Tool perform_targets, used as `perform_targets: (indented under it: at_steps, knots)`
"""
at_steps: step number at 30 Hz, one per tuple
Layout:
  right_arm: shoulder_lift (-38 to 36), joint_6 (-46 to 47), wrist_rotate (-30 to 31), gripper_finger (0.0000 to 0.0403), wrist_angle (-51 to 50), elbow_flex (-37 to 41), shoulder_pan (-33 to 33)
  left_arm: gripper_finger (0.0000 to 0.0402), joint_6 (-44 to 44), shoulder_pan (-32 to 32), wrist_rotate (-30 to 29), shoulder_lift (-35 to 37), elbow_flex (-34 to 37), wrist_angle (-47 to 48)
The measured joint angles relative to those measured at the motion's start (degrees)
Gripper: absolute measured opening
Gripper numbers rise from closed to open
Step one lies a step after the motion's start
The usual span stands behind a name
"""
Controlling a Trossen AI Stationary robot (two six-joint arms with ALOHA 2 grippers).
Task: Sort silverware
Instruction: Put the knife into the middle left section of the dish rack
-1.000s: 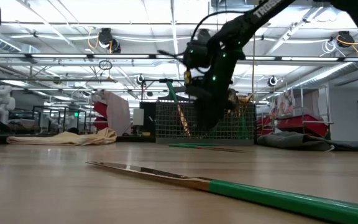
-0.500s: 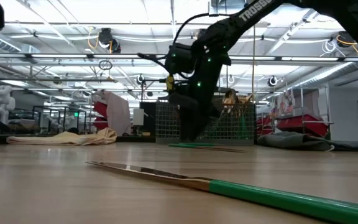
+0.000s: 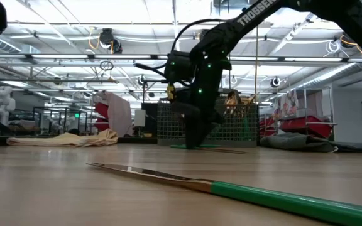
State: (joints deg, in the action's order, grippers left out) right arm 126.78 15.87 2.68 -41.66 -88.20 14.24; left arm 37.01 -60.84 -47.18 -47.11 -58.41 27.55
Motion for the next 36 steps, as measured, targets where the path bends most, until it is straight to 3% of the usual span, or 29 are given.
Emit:
perform_targets:
  at_steps: [2, 4, 7, 15, 22, 36]
  knots:
    - [0.0, -0.3, -0.7, 0.0051, -0.6, 0.0, 0.0, 0.001, -0.1, 0.0, 0.0, 0.0, 0.0, 0.0]
    - [0.0, -1.1, -1.9, 0.0016, -1.1, 0.0, 0.0, 0.001, -0.1, 0.0, 0.0, 0.0, 0.0, 0.1]
    - [0.0, -0.4, -2.5, 0.0007, -1.3, 0.0, -0.3, 0.001, -0.1, 0.0, 0.0, 0.0, 0.0, 0.1]
    - [0.9, -1.0, 3.4, 0.0002, -6.6, -6.7, -4.7, 0.001, 0.0, 0.0, 0.4, 0.0, 0.0, 0.1]
    - [1.3, -2.0, 1.2, 0.0, -9.9, -15.0, -7.3, 0.001, -0.1, 0.0, 0.4, 0.0, 0.0, 0.5]
    - [0.4, -7.8, 18.6, 0.0, -6.1, -27.5, -5.6, 0.001, 0.0, -0.2, 2.0, 0.0, 0.0, 2.2]
